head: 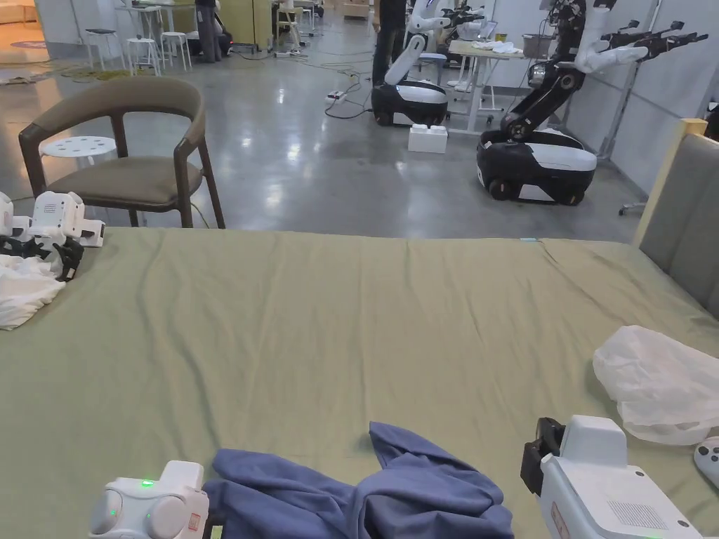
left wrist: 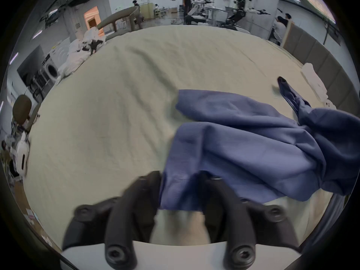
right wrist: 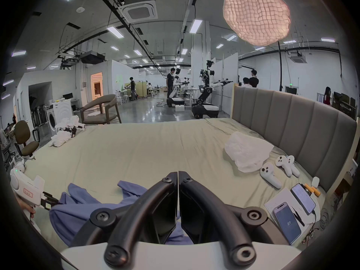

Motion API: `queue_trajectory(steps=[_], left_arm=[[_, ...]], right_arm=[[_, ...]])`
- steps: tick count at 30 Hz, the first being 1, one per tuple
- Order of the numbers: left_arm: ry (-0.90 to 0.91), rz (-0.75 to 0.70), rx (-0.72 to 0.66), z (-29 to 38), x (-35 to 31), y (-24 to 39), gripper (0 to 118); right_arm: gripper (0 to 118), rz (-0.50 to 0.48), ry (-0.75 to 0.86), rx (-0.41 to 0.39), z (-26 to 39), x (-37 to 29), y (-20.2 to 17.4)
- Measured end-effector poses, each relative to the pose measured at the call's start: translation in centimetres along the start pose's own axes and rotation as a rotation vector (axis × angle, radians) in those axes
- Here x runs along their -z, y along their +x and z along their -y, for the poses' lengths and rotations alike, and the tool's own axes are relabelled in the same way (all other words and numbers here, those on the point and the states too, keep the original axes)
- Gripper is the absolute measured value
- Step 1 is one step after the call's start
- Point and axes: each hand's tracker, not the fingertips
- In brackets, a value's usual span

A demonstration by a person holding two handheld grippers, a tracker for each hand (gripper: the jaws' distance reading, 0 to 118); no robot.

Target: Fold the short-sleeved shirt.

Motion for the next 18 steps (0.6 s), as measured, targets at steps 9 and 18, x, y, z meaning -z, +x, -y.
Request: queue_trajectory(steps=[9,18], left_arm=[[0.075,0.120,0.042,0.9,-2.6,-0.3,0],[0.269,0.158,-0.011,3.6,-11.1,-3.0,0]], right_arm=[[6,-0.016,-0.182,-0.023,1.3,0.7,3.2],[61,0.006,-0.546,-0.009,7.7,3.5,5.0]])
